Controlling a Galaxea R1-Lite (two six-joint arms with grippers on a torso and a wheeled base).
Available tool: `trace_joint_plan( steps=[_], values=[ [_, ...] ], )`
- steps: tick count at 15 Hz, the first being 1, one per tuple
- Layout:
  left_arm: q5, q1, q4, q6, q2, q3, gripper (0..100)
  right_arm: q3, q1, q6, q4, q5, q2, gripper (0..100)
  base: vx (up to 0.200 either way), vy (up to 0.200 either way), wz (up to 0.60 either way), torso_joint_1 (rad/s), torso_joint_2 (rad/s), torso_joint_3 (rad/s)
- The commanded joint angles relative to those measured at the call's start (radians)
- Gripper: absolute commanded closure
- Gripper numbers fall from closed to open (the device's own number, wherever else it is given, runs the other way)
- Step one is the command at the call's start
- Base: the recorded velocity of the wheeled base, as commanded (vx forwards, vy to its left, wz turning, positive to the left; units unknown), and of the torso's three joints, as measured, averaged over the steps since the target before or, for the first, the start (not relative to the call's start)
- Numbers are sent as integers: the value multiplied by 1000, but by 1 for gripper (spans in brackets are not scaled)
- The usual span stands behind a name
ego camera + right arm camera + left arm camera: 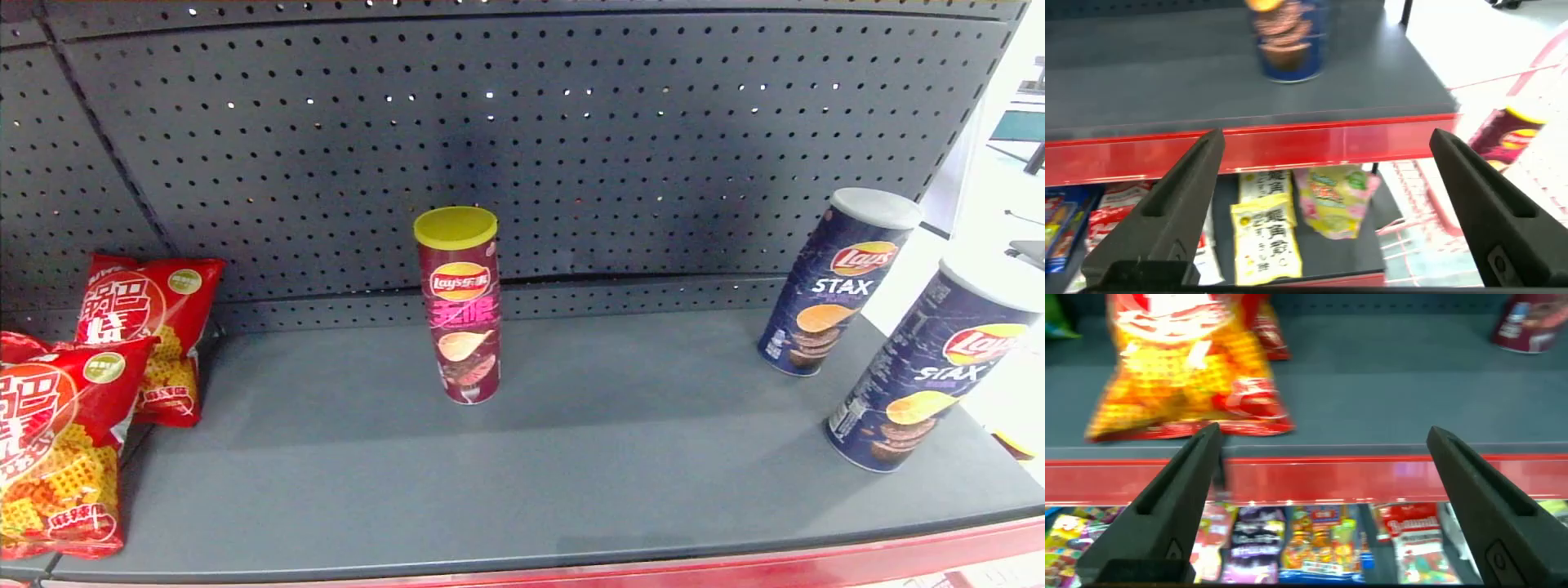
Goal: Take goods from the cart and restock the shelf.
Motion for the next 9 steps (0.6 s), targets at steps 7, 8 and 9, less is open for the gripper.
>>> trace_joint_plan(
  steps=[7,8,9],
  values=[
    [1,0,0,-1,1,0,0,0,0,-1,0,0,1,0,0,-200,0,2,3,4],
    [1,0,0,-1,1,0,0,0,0,1,0,0,1,0,0,-200,0,-2,7,-2],
    [1,0,0,-1,1,0,0,0,0,-1,0,0,1,0,0,-200,0,2,-2,-2]
  ],
)
